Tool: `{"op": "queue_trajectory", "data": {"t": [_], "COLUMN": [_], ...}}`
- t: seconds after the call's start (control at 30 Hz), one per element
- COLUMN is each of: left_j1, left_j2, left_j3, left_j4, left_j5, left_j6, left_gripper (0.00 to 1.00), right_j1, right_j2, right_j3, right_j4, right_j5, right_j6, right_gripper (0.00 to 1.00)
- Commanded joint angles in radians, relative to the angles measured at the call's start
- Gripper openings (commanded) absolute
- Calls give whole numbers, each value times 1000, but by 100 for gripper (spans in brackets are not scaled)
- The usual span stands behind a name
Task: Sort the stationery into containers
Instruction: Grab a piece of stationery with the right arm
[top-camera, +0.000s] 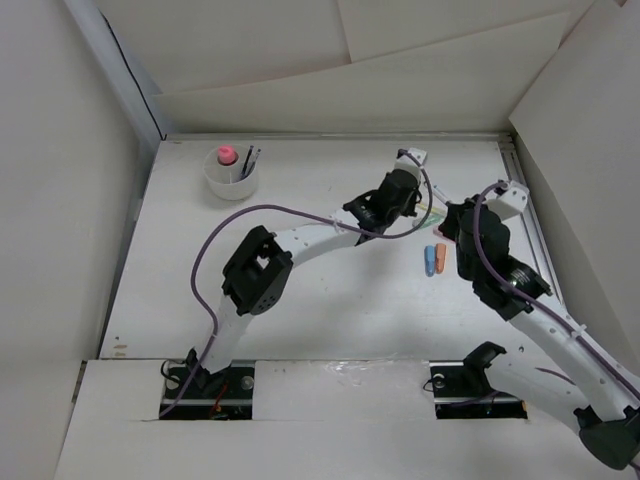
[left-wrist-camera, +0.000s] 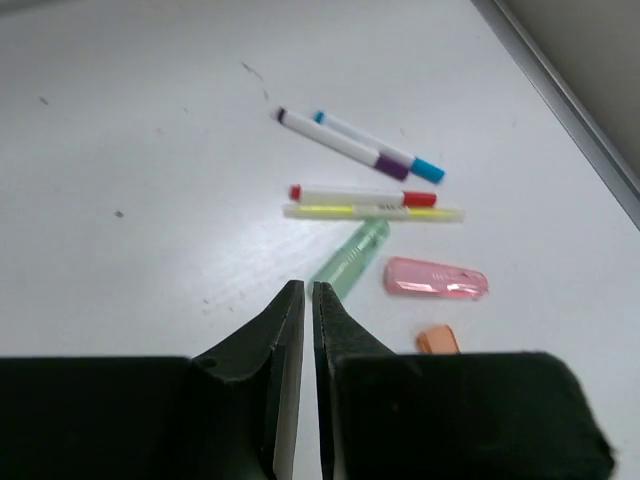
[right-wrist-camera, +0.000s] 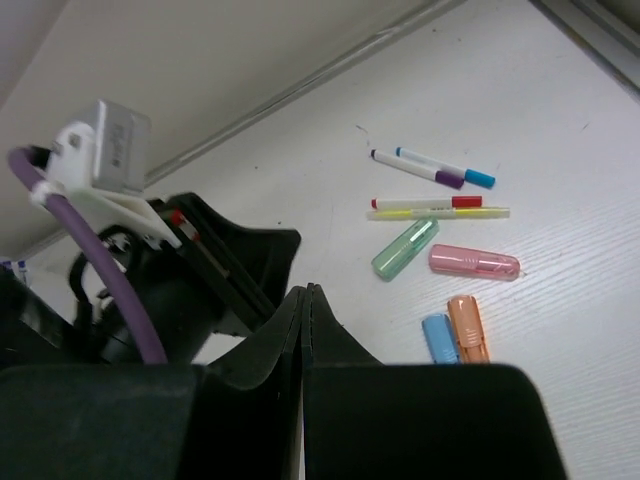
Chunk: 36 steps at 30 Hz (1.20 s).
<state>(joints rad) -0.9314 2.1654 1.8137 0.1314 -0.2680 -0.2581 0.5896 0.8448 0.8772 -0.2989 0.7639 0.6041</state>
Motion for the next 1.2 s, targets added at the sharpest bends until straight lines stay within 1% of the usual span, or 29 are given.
{"op": "queue_trajectory", "data": {"t": [0.0, 0.13, 0.2, 0.27, 0.33, 0.43, 0.5, 0.53, 0.6, 0.63, 0.67, 0.7, 0.77, 0.8, 0.87, 0.93, 0.97, 1.0, 1.03, 1.07, 1.1, 1.13, 1.17], "left_j1": [32, 32, 23, -7, -50, -72, -72, -72, -61, -61, -61, -61, -61, -52, -52, -52, -52, -43, -43, -34, -24, -8, -7], "left_j2": [-15, 11, 43, 53, 88, 99, 108, 128, 160, 206, 232, 258, 293, 294, 275, 242, 216, 156, 124, 90, 23, -8, -33], "left_j3": [-36, -47, -47, -31, 2, 12, 12, 33, 119, 160, 252, 294, 343, 334, 291, 198, 149, 98, 2, -51, -101, -190, -221], "left_j4": [8, -1, -1, -1, -24, -33, -33, -33, -97, -123, -153, -206, -225, -225, -165, -103, -70, -38, 12, 42, 75, 108, 143], "left_j5": [55, 107, 159, 159, 118, 87, 67, 52, 52, 40, 39, 20, -6, -7, -7, -17, -17, -26, -36, -36, -8, 9, 22], "left_j6": [-134, -188, -210, -210, -170, -161, -161, -161, -161, -161, -161, -161, -185, -185, -199, -208, -219, -219, -242, -253, -263, -263, -277], "left_gripper": [5, 5, 5, 5, 5, 6, 11, 13, 15, 16, 17, 17, 17, 17, 17, 17, 17, 17, 16, 14, 14, 14, 14], "right_j1": [-20, -20, -20, -20, -20, -30, -39, -48, -59, -69, -80, -80, -91, -100, -100, -128, -138, -164, -180, -195, -211, -236, -246], "right_j2": [-71, -121, -121, -109, -93, -66, -55, -55, -43, -32, -32, -32, -23, -23, -23, -23, -12, -12, 11, 23, 39, 55, 97], "right_j3": [55, 45, 45, 45, 45, 54, 54, 54, 54, 45, 45, 45, 45, 45, 36, 36, 26, 26, 13, 13, 0, 0, -13], "right_j4": [-19, -19, -19, -19, -19, -19, -19, -19, -10, -9, -9, -9, 0, 0, 0, 0, -9, -9, -9, -9, -9, 6, 6], "right_j5": [51, 60, 60, 60, 60, 60, 60, 45, 31, 31, 17, 3, -9, -9, -9, -21, -21, -43, -64, -92, -121, -183, -213], "right_j6": [25, 25, 25, 25, 25, 25, 25, 25, 25, 25, 25, 25, 25, 25, 25, 25, 25, 25, 25, 34, 34, 34, 34], "right_gripper": [0, 0, 0, 0, 0, 0, 0, 0, 0, 0, 0, 0, 0, 0, 0, 1, 1, 1, 1, 1, 1, 1, 1]}}
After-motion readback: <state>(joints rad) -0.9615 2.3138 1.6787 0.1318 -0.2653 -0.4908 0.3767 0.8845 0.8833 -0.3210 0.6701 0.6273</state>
